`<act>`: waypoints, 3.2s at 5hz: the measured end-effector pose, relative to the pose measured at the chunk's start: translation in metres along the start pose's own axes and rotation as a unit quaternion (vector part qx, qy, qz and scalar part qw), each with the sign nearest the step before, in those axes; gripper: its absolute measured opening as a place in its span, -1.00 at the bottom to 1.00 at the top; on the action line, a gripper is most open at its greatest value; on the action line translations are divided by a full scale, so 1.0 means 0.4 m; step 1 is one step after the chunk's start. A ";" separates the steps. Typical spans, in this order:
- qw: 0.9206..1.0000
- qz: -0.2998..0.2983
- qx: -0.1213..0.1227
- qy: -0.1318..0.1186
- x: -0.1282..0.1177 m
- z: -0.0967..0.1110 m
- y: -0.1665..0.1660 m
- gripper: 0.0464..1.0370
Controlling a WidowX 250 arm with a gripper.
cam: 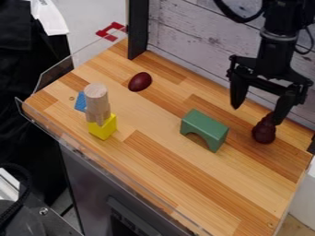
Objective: Put the spiral block on top of the green arch
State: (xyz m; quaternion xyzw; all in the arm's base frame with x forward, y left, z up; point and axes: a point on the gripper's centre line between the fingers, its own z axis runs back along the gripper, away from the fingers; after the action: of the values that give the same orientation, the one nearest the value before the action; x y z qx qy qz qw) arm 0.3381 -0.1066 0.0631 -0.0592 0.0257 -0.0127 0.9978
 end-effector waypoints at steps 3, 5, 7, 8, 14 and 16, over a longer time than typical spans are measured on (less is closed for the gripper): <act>1.000 0.018 0.002 -0.005 0.039 -0.015 -0.010 0.92; 1.000 0.027 -0.001 0.011 0.043 -0.044 -0.011 0.92; 0.999 0.039 -0.004 0.017 0.050 -0.072 -0.014 0.26; 0.999 0.046 -0.008 0.011 0.055 -0.072 -0.017 -0.34; 0.986 0.154 0.046 -0.042 -0.072 0.229 0.115 -0.48; 0.988 0.151 0.027 -0.015 -0.107 0.187 0.146 -0.48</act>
State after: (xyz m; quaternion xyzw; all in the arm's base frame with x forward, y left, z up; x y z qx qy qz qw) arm 0.3007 -0.0384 0.1324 -0.0284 0.0190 0.1382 0.9898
